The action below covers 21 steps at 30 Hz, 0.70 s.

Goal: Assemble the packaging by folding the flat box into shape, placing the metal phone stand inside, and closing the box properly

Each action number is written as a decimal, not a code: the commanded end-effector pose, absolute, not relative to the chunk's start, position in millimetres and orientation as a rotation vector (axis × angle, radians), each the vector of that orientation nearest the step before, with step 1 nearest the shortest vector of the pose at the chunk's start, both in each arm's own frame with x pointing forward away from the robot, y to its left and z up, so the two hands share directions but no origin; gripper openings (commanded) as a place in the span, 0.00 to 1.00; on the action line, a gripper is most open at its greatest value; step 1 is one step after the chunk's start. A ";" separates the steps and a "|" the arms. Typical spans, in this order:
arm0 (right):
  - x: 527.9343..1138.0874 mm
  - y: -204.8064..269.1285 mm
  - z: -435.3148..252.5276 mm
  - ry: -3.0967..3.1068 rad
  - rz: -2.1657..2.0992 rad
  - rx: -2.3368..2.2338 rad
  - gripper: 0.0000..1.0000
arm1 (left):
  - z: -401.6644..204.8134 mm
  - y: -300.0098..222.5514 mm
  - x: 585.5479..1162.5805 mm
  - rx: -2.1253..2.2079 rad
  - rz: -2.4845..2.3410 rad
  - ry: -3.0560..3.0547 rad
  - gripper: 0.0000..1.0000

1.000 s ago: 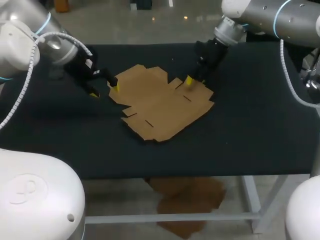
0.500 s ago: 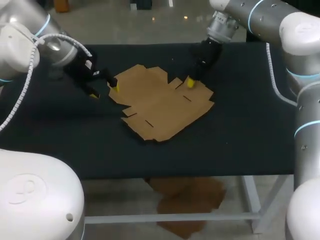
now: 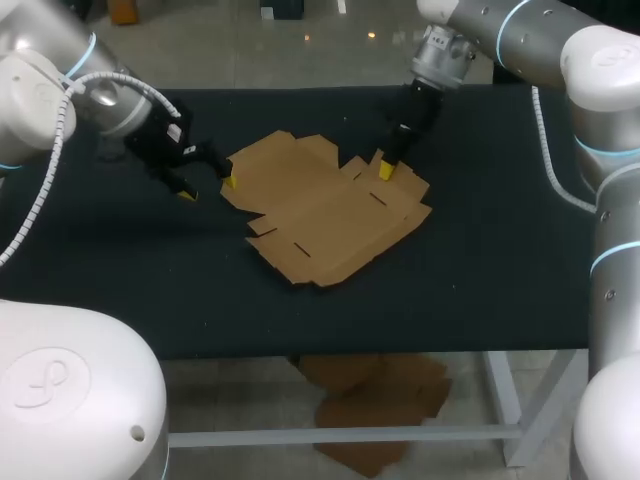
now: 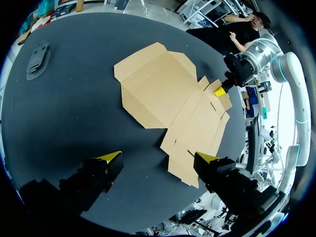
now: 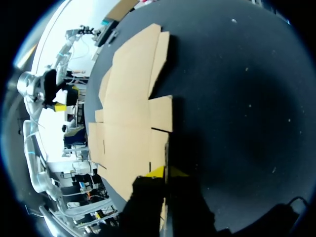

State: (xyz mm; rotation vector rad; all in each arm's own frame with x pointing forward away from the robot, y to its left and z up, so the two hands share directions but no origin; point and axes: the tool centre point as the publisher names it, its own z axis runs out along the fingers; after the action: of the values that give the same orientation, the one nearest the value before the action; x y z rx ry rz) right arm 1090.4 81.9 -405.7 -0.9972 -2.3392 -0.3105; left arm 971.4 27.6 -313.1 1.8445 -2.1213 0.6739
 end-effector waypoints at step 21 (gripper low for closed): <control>1071.2 59.8 -384.8 -2.088 -0.537 -1.325 0.00 | -314.3 32.3 973.5 1.768 0.680 -2.172 1.00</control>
State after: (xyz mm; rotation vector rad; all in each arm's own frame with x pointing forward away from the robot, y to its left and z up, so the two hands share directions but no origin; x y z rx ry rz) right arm 1086.1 61.9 -383.4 -1.2559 -2.0867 -0.4061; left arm 971.1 31.5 -314.9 1.7714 -2.1718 0.6903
